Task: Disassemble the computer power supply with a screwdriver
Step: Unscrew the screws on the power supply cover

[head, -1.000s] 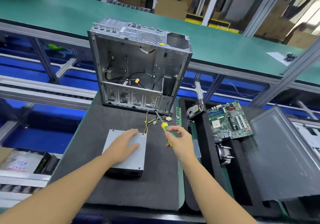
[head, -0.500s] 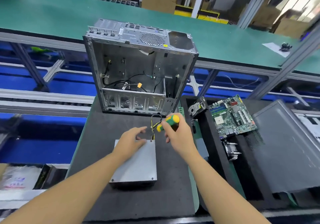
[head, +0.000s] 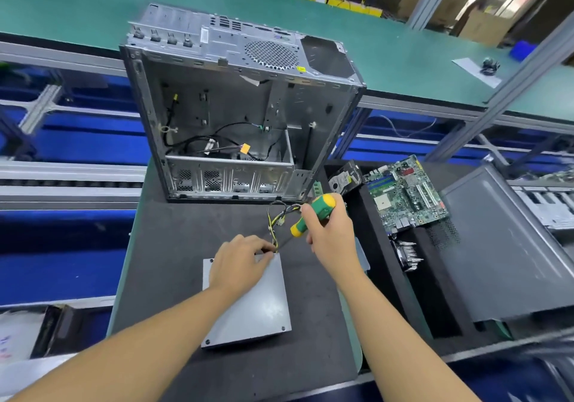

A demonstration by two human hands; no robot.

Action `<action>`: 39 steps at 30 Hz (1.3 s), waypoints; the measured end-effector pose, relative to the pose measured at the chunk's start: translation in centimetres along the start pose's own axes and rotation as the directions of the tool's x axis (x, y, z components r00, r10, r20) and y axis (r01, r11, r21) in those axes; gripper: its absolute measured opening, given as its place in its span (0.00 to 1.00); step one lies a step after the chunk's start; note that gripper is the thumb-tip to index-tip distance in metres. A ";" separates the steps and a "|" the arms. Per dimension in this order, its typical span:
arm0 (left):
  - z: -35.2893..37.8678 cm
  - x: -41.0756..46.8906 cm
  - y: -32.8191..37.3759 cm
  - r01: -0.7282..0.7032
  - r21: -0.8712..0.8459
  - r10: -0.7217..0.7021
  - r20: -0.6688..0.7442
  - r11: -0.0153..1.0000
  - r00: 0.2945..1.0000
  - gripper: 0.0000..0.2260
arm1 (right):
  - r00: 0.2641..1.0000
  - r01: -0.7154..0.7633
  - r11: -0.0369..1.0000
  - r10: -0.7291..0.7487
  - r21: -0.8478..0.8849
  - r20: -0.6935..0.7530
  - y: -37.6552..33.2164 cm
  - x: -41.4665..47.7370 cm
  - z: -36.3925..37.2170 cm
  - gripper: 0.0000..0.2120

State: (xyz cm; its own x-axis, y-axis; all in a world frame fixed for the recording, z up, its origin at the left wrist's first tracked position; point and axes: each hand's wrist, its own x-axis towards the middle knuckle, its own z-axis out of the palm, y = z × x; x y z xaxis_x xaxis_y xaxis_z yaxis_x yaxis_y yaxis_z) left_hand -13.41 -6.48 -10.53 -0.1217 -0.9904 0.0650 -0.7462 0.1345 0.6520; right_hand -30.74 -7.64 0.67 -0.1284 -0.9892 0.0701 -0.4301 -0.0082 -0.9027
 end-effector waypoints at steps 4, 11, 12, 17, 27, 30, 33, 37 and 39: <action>-0.2 0.0 0.3 0.010 -0.004 -0.010 0.003 1.000 1.000 0.05 | 1.000 0.009 1.000 -0.009 -0.005 0.028 0.3 0.2 0.1 0.09; -0.4 -0.2 0.5 0.017 0.018 -0.017 0.027 1.000 0.999 0.06 | 0.999 -0.006 1.000 0.006 -0.002 0.050 0.5 0.1 0.1 0.10; -0.5 -0.2 0.6 0.019 0.019 -0.019 0.034 1.000 0.999 0.07 | 0.997 0.010 1.000 -0.009 -0.012 0.081 0.4 0.1 0.0 0.10; -0.4 -0.3 0.4 0.042 0.004 -0.042 0.038 0.999 0.998 0.14 | 0.920 0.197 0.960 -0.112 -0.197 0.375 -1.0 0.3 0.1 0.12; -0.6 -0.6 0.8 0.035 -0.021 -0.034 0.031 0.999 0.999 0.10 | 0.941 0.286 0.903 -0.201 -0.321 0.274 -2.3 0.2 0.3 0.17; -0.7 -0.6 0.9 0.030 -0.020 -0.030 0.035 0.999 0.999 0.07 | 0.907 0.322 0.886 -0.187 -0.334 0.378 -3.2 0.3 0.4 0.15; -0.7 -0.6 1.0 0.036 -0.018 -0.035 0.033 0.999 0.999 0.06 | 0.871 0.333 0.876 -0.144 -0.348 0.469 -4.3 0.7 0.2 0.14; -0.7 -0.7 0.9 0.038 -0.014 -0.037 0.034 0.999 0.999 0.05 | 0.831 0.359 0.847 -0.098 -0.392 0.548 -5.5 0.7 0.0 0.13; -0.7 -0.7 0.9 0.036 -0.013 -0.036 0.031 0.999 0.999 0.05 | 0.829 0.350 0.832 -0.062 -0.429 0.555 -6.0 0.9 -0.1 0.14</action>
State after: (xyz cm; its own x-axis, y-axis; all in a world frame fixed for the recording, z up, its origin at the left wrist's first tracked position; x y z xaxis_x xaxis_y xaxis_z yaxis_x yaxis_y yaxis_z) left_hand -13.57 -5.67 -9.49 -0.1157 -0.9931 0.0180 -0.7414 0.0984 0.6638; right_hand -28.35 -8.52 6.18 0.4166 -0.9009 -0.1215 -0.7868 -0.2904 -0.5446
